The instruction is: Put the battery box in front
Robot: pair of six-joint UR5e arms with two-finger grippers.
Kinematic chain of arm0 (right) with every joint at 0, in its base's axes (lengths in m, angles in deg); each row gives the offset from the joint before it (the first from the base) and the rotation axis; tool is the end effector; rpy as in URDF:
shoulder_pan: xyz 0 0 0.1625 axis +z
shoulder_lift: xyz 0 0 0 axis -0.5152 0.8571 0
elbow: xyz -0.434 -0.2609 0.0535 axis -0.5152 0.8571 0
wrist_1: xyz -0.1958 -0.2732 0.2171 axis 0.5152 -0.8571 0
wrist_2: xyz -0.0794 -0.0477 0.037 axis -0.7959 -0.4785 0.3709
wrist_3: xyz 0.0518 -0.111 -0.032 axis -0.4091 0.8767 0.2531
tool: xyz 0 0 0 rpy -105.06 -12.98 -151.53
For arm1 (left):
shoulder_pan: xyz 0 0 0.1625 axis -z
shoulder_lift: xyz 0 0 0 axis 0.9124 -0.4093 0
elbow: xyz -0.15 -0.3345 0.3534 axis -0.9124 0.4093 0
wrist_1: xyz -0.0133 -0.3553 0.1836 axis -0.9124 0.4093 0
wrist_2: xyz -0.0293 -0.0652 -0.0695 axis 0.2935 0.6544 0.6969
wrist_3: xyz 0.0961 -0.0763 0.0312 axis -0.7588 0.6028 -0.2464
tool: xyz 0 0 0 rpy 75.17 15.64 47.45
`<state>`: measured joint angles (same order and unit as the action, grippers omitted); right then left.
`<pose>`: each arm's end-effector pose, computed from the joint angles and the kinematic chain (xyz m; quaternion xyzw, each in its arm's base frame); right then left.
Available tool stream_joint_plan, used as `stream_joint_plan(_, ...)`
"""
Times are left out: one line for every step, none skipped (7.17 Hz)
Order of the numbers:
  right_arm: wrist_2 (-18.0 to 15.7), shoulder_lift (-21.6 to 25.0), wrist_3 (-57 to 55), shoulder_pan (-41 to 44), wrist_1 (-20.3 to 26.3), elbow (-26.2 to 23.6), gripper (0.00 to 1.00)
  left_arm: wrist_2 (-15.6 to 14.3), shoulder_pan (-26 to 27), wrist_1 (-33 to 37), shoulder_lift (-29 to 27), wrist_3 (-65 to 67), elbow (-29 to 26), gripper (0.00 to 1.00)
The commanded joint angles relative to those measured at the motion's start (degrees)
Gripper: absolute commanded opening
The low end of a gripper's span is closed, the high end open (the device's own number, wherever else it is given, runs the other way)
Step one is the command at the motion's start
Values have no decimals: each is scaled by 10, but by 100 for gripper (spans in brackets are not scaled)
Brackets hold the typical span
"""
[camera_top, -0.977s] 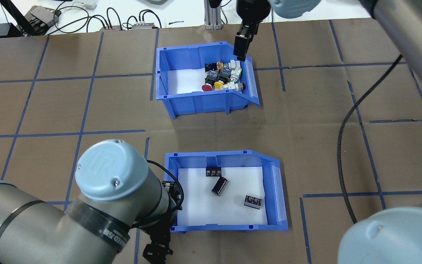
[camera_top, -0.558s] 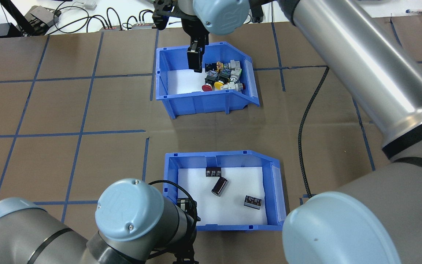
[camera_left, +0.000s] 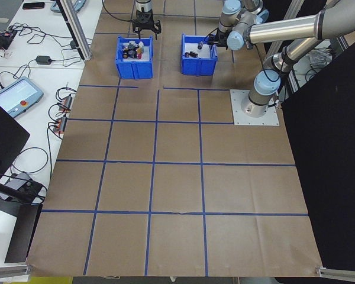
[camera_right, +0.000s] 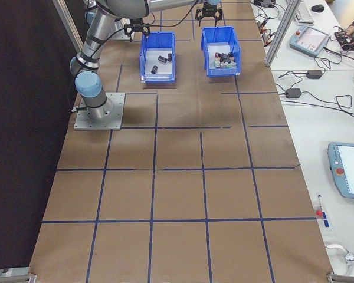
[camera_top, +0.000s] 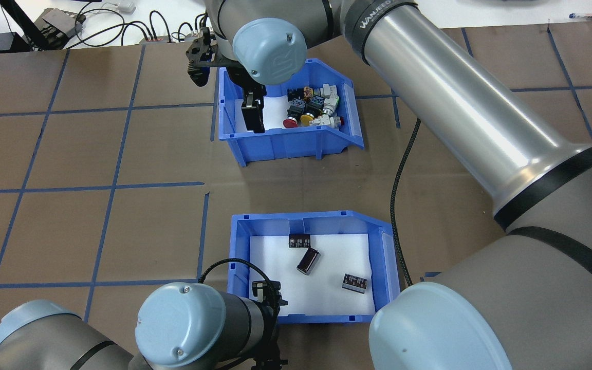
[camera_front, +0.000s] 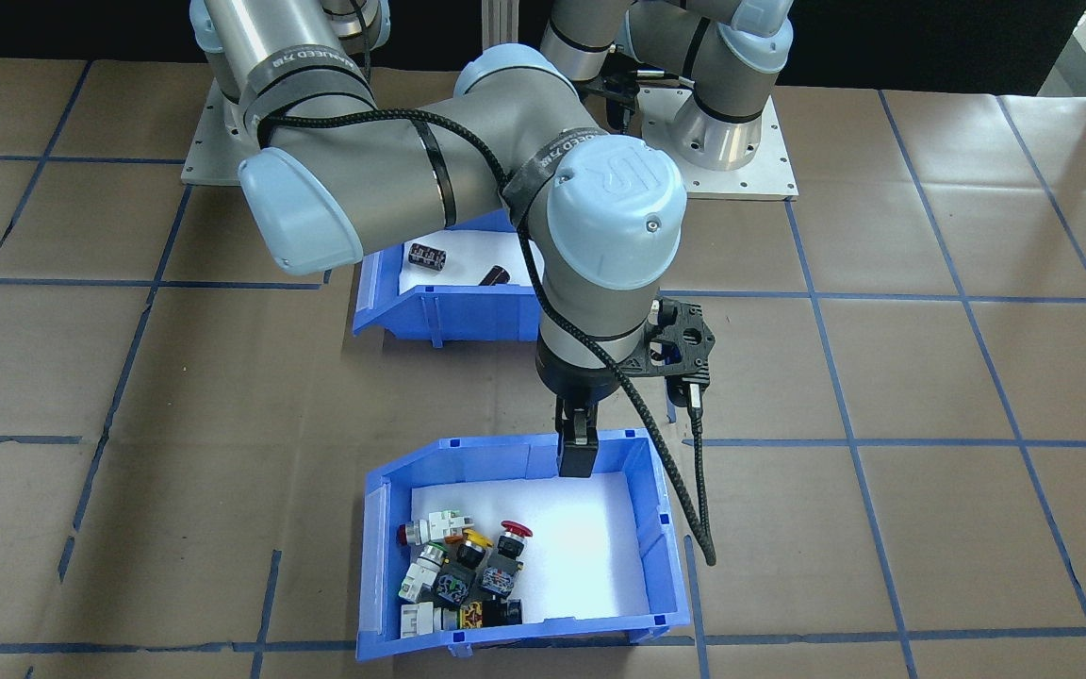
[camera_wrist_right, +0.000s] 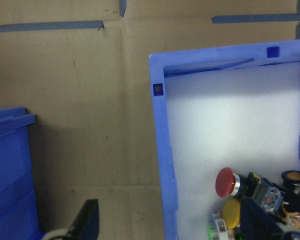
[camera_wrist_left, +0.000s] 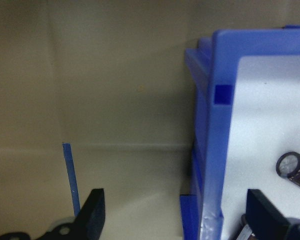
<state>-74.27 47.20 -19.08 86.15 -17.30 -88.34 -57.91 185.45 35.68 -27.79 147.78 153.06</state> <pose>0.4723 -0.6289 0.4008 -0.7006 0.7133 0.0175 0.0046 -0.2784 -0.1668 0.3481 0.6986 -0.7048 -0.0832 0.0914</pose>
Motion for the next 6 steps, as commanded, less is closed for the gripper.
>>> stream_joint_plan(-10,-3,-1,2,-47,-44,100,1,0,-17,-4,2,1,99)
stream_joint_plan(-21,-10,-3,2,-65,-54,100,2,2,-17,-15,2,1,96)
stream_joint_plan(-21,-18,-3,1,-76,-65,100,1,3,-18,-30,1,1,96)
stream_joint_plan(-29,-22,2,-3,-91,-72,100,1,3,-29,-45,0,1,96)
stream_joint_plan(-40,-23,2,-4,-92,-81,100,1,3,-53,-70,1,1,95)
stream_joint_plan(-43,-23,2,-6,-93,-87,100,2,4,-88,-95,4,1,92)
